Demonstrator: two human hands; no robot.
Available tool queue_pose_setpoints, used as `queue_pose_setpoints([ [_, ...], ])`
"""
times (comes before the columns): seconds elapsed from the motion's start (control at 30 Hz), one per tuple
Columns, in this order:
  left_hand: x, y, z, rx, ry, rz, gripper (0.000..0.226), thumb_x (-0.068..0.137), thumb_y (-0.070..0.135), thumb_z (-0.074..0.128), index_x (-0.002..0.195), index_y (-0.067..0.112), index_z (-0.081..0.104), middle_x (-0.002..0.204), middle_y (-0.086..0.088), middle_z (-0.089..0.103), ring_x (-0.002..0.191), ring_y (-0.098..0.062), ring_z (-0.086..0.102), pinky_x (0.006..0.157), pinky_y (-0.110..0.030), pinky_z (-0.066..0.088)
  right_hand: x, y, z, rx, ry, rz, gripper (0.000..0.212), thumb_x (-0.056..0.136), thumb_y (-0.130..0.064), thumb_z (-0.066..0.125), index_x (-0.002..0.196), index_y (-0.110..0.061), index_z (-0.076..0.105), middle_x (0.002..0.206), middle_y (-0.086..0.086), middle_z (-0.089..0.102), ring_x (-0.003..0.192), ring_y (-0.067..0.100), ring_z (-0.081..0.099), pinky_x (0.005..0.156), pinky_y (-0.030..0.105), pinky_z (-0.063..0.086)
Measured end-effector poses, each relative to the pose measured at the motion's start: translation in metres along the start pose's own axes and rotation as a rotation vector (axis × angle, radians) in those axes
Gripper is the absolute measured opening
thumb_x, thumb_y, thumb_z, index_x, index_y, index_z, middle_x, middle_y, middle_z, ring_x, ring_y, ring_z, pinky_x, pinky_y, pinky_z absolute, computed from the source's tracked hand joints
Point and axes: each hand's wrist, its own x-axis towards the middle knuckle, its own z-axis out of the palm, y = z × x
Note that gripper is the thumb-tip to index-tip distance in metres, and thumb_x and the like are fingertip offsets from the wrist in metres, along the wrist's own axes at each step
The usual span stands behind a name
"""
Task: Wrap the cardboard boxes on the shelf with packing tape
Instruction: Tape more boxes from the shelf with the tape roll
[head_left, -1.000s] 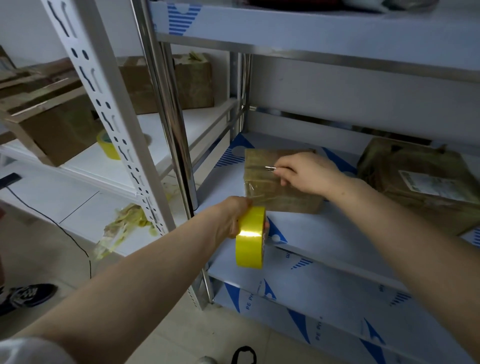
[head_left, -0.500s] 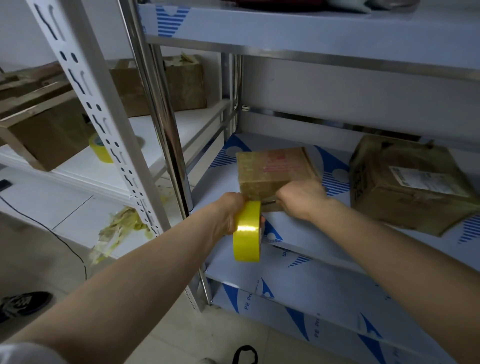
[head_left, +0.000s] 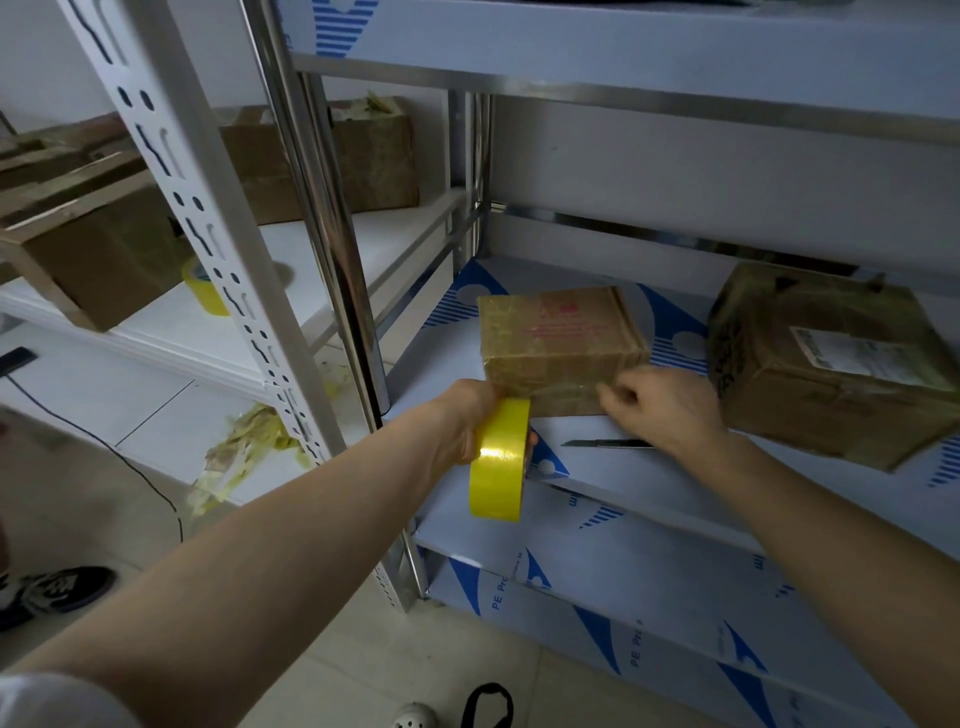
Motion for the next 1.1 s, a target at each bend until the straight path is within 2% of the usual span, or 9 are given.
queue_pose_setpoints([
  [0.07,-0.003,0.000,0.002,-0.005,0.003,0.001,0.029,0.101,0.026,0.044,0.082,0.004,0.049,0.043,-0.011,0.059,0.034,-0.021,0.059,0.036,-0.028,0.051,0.015,-0.029,-0.020,0.212,0.138,-0.153,0.038,0.100,-0.038,0.039,0.085,-0.015,0.065,0.083,0.003,0.063,0.080,0.023,0.060,0.066,0.031,0.045],
  [0.1,-0.004,0.000,0.003,0.000,0.004,0.001,0.030,0.101,0.026,0.045,0.081,0.004,0.049,0.043,-0.012,0.059,0.034,-0.021,0.058,0.037,-0.028,0.051,0.027,-0.042,-0.026,0.293,0.103,-0.234,0.037,0.101,-0.036,0.036,0.107,-0.015,0.066,0.107,0.007,0.065,0.099,0.024,0.060,0.081,0.034,0.046],
  [0.2,-0.006,-0.001,0.006,0.009,0.025,0.013,0.031,0.101,0.024,0.045,0.079,0.003,0.048,0.041,-0.011,0.058,0.032,-0.020,0.057,0.034,-0.027,0.049,0.064,-0.072,-0.024,0.140,-0.182,-0.416,0.054,0.103,-0.039,0.026,0.152,-0.017,0.019,0.159,0.002,0.018,0.146,0.016,0.016,0.117,0.032,0.009],
  [0.3,-0.006,-0.003,0.008,-0.002,0.043,0.039,0.028,0.100,0.019,0.046,0.079,0.001,0.048,0.040,-0.011,0.056,0.031,-0.020,0.055,0.033,-0.026,0.048,0.077,-0.074,-0.002,-0.032,-0.286,-0.456,0.061,0.102,-0.046,0.023,0.153,-0.021,0.002,0.161,-0.001,-0.003,0.147,0.012,-0.002,0.117,0.032,-0.003],
  [0.4,-0.008,-0.009,0.006,0.063,0.080,0.038,0.025,0.100,0.014,0.045,0.079,0.000,0.045,0.039,-0.011,0.055,0.026,-0.017,0.052,0.028,-0.023,0.043,0.076,-0.070,0.006,-0.030,-0.266,-0.467,0.060,0.102,-0.044,0.025,0.153,-0.021,0.003,0.161,-0.002,-0.002,0.147,0.012,0.002,0.118,0.032,0.003],
  [0.53,-0.021,-0.022,0.002,0.210,0.059,-0.050,0.017,0.102,0.017,0.043,0.106,0.001,0.040,0.068,-0.015,0.051,0.024,-0.014,0.051,0.025,-0.021,0.040,0.078,-0.074,0.003,-0.027,-0.265,-0.479,0.063,0.100,-0.050,0.025,0.153,-0.021,0.005,0.161,-0.002,0.001,0.147,0.013,0.005,0.118,0.032,0.006],
  [0.73,-0.014,-0.017,-0.005,0.161,0.086,-0.010,0.037,0.102,0.020,0.043,0.134,0.004,0.034,0.077,-0.017,0.053,0.028,-0.017,0.055,0.029,-0.023,0.044,0.071,-0.084,0.013,-0.063,-0.086,-0.381,0.066,0.097,-0.056,0.029,0.151,-0.019,0.021,0.159,-0.002,0.017,0.145,0.014,0.020,0.113,0.032,0.021],
  [1.0,-0.016,-0.009,-0.011,0.130,0.091,0.015,0.025,0.101,0.020,0.044,0.120,0.003,0.040,0.074,-0.016,0.053,0.028,-0.017,0.054,0.029,-0.023,0.043,0.068,-0.078,0.004,-0.072,-0.200,-0.437,0.076,0.095,-0.036,0.052,0.153,-0.017,0.006,0.161,0.001,0.003,0.148,0.016,0.006,0.118,0.031,0.007],
  [1.1,-0.017,-0.007,-0.011,0.134,0.082,0.034,0.019,0.101,0.019,0.044,0.114,0.005,0.040,0.073,-0.016,0.052,0.027,-0.016,0.054,0.028,-0.023,0.043,0.064,-0.079,0.003,-0.010,-0.184,-0.394,0.081,0.091,-0.050,0.054,0.153,-0.020,0.011,0.161,-0.002,0.008,0.147,0.015,0.011,0.117,0.033,0.011],
])
